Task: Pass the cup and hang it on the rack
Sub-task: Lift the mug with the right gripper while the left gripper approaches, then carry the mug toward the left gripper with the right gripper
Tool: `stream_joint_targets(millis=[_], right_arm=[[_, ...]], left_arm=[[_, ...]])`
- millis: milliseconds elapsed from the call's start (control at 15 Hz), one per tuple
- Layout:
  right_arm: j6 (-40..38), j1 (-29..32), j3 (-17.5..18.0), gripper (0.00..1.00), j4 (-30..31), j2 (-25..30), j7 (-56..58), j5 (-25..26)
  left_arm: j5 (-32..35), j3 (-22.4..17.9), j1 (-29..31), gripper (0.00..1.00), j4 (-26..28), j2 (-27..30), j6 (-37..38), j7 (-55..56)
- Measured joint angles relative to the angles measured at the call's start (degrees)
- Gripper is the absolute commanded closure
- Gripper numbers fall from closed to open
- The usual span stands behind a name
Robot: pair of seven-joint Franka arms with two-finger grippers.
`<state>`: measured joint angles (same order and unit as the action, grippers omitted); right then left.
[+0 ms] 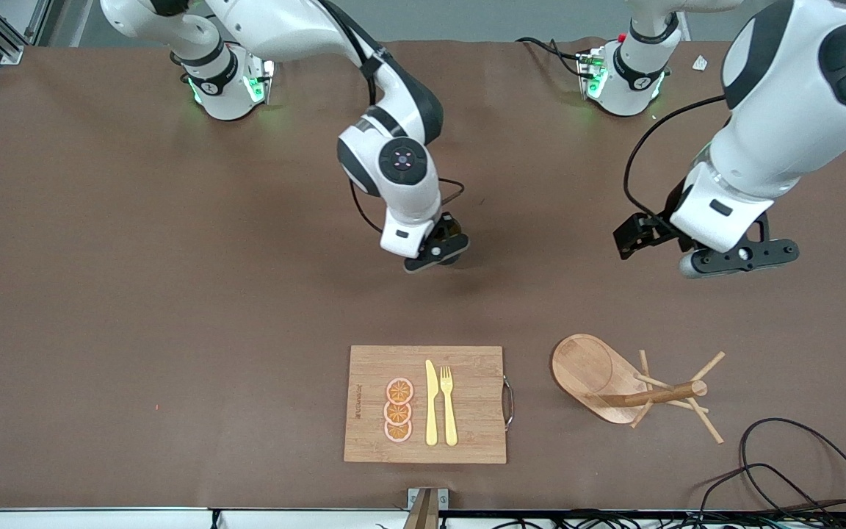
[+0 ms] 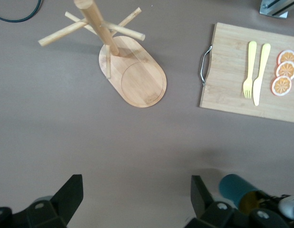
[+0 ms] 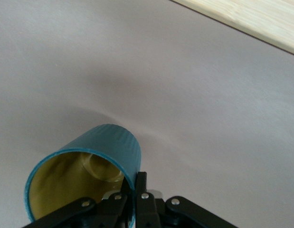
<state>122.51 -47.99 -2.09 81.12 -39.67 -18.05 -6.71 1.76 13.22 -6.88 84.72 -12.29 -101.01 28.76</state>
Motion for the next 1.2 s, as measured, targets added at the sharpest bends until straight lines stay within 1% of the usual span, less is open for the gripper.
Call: stream_joint_targets(millis=[333, 667, 800, 867, 933, 1200], right_arm=[[-0.11, -0.52, -0.07, 1.0, -6.98, -6.12, -0.02, 2.37], [0.09, -0.94, -0.14, 0.99, -10.01, -9.41, -0.03, 3.14], [-0.06, -0.98, -0.19, 0.94, -11.32, -10.28, -0.02, 3.27], [-0.04, -1.03, -0.19, 0.72, -11.7, -10.45, -0.02, 3.44], [-0.01, -1.13, -0.19, 0.01, -11.91, -10.57, -0.02, 3.77], [-0.01, -1.31, -0.2, 0.0, -12.46, -10.63, -0.03, 4.53]], left_arm=[[2.25, -0.01, -0.79, 0.0, 0.05, -3.39, -3.2, 2.55], [2.35, -0.03, -0.78, 0.0, 0.07, -6.24, -8.0, 2.58], [2.35, -0.02, -0.79, 0.0, 0.07, -6.81, -8.32, 2.58], [2.35, 0.0, -0.79, 0.0, 0.07, -6.93, -8.37, 2.65], [2.35, 0.07, -0.8, 0.0, 0.07, -6.97, -8.39, 2.95], [2.46, 0.36, -0.87, 0.0, 0.08, -7.43, -8.69, 5.55]])
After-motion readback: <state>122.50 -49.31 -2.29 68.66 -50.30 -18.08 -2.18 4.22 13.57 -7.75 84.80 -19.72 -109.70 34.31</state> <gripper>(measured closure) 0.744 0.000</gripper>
